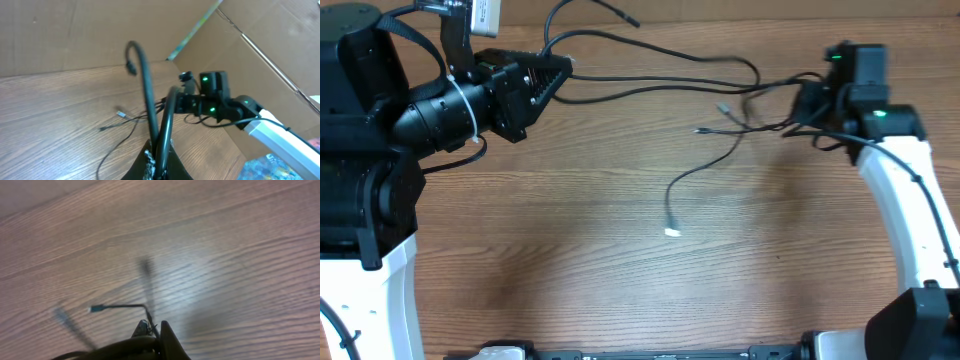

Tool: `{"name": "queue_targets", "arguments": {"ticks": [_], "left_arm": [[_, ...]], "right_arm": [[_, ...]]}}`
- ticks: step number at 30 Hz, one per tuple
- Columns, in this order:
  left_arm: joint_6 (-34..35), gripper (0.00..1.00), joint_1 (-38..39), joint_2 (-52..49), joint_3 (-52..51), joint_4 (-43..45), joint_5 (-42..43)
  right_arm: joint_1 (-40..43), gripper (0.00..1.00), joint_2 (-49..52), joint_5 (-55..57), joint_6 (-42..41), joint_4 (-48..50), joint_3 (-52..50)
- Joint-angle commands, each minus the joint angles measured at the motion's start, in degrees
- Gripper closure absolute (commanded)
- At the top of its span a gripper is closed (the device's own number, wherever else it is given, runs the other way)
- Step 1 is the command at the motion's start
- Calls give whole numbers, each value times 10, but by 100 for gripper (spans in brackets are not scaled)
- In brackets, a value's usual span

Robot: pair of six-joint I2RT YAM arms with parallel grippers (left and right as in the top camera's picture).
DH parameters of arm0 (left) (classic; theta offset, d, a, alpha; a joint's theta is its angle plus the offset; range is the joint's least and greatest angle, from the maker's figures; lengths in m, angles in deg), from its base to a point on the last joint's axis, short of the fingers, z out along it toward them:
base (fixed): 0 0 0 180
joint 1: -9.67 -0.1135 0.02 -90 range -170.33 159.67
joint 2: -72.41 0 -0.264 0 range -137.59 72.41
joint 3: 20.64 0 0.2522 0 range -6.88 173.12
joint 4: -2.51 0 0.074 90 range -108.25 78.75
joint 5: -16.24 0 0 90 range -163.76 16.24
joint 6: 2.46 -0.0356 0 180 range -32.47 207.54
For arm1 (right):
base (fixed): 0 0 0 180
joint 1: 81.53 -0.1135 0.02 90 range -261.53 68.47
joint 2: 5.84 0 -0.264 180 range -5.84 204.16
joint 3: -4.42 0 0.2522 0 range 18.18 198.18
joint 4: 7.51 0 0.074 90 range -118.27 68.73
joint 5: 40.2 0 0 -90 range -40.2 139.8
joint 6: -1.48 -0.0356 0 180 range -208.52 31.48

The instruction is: Untangle cables

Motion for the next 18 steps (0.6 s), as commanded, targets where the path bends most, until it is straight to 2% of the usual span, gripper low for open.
{"name": "queue_targets", "arguments": {"ticks": [1,5,9,11,13,15,17,18], "left_arm": [[1,96,-14,8,16,3,-37],[1,96,-14,8,16,3,-58],[1,96,-14,8,16,-3,-87],[-2,85,-14,8,16,-8,-92],[-9,65,-14,7,16,-13,-94],[-12,50,-14,6,16,-17,-94],[-17,41,-14,6,16,-20,-94],[-19,41,-14,6,16,-20,-98]], "right_arm": [[45,96,2,-59,36,-5,-7],[51,96,2,-107,82,-9,-7],[42,96,2,-140,90,-9,-7],[36,96,2,-174,99,-8,-7],[28,96,2,-221,120,-6,-7],[19,96,2,-249,123,-6,-7],[3,96,2,-254,124,-6,-7],[-8,96,2,-254,132,-6,-7]]}}
